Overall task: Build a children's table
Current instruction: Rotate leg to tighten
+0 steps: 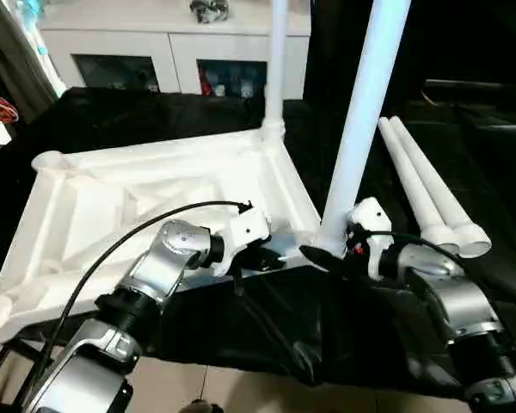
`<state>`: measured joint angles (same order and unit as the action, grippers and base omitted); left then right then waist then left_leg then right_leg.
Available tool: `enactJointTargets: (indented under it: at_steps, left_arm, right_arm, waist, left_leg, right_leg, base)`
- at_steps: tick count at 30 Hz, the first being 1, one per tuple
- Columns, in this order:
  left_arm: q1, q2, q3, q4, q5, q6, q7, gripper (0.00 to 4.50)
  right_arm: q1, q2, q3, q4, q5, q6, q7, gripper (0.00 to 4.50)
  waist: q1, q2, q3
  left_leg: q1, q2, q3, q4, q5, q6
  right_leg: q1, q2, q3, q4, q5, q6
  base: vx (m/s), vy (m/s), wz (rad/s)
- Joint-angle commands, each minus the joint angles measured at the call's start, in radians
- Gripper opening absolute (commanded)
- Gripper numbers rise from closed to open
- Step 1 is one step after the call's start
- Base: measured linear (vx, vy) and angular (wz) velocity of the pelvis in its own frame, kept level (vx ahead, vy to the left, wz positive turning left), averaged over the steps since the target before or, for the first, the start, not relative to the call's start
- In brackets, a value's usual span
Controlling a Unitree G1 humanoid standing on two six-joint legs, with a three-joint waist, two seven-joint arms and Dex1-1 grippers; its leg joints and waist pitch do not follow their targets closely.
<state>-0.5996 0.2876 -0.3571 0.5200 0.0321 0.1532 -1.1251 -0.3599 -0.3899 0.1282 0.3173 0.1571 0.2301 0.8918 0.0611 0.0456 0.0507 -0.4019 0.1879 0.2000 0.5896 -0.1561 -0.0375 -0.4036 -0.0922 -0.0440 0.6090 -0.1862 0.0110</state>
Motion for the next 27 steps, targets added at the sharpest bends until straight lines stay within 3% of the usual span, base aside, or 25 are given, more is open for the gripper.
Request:
enactJointTargets:
  at_steps: [1, 7, 17, 19, 23, 26, 27]
  left_arm:
    - [-0.007, 0.002, -0.028, -0.045, -0.019, -0.015, -0.047, 0.0]
    - [-0.001, 0.012, -0.027, -0.049, -0.021, -0.016, -0.065, 0.0]
    - [0.004, 0.012, -0.016, -0.051, -0.02, -0.008, -0.061, 0.0]
    - [-0.007, -0.012, -0.002, -0.025, -0.005, -0.021, 0.005, 0.0]
    - [-0.067, -0.1, 0.046, 0.071, 0.027, -0.01, 0.219, 0.0]
    - [-0.098, -0.154, 0.064, 0.112, 0.039, 0.022, 0.327, 0.0]
    - [-0.105, -0.17, 0.066, 0.121, 0.041, 0.029, 0.35, 0.0]
  right_arm:
    - [0.002, -0.002, 0.028, -0.032, 0.013, -0.009, 0.038, 3.56]
    - [0.011, -0.007, 0.037, -0.048, 0.009, 0.003, 0.067, 2.9]
    - [0.024, 0.007, 0.04, -0.054, 0.015, 0.017, 0.058, 2.75]
    - [0.018, 0.042, 0.018, -0.026, 0.0, 0.014, -0.026, 2.75]
    - [-0.03, 0.158, -0.058, 0.097, -0.05, -0.011, -0.325, 2.75]
    - [-0.056, 0.228, -0.098, 0.151, -0.048, -0.008, -0.46, 2.75]
    - [-0.066, 0.252, -0.109, 0.169, -0.05, -0.004, -0.511, 2.74]
  waist:
    - [-0.001, -0.011, -0.067]
    - [-0.001, -0.014, -0.065]
    - [0.0, -0.015, -0.067]
    - [-0.002, -0.014, -0.066]
    - [-0.01, -0.016, -0.063]
    - [-0.012, -0.014, -0.062]
    - [-0.012, -0.009, -0.063]
  left_leg:
    - [0.03, 0.04, -0.02, -0.07, -0.289, 0.037]
    - [0.031, 0.04, -0.02, -0.071, -0.293, 0.032]
    - [0.029, 0.039, -0.019, -0.068, -0.268, 0.043]
    - [0.029, 0.04, -0.019, -0.069, -0.269, 0.039]
    - [0.034, 0.035, -0.023, -0.072, -0.323, -0.003]
    - [0.038, 0.033, -0.023, -0.072, -0.342, -0.015]
    - [0.037, 0.033, -0.025, -0.073, -0.339, -0.016]
  right_leg:
    - [0.038, -0.047, 0.031, -0.081, -0.22, -0.23]
    - [0.037, -0.047, 0.031, -0.081, -0.244, -0.227]
    - [0.038, -0.047, 0.031, -0.079, -0.224, -0.231]
    - [0.035, -0.047, 0.032, -0.078, -0.224, -0.231]
    - [0.03, -0.047, 0.03, -0.092, -0.337, -0.197]
    - [0.026, -0.048, 0.031, -0.097, -0.364, -0.185]
    - [0.027, -0.048, 0.032, -0.095, -0.356, -0.184]
  base:
    - [0.0, 0.0, 0.0]
    - [0.0, 0.0, 0.0]
    - [0.0, 0.0, 0.0]
    - [0.0, 0.0, 0.0]
    - [0.0, 0.0, 0.0]
    - [0.0, 0.0, 0.0]
    - [0.0, 0.0, 0.0]
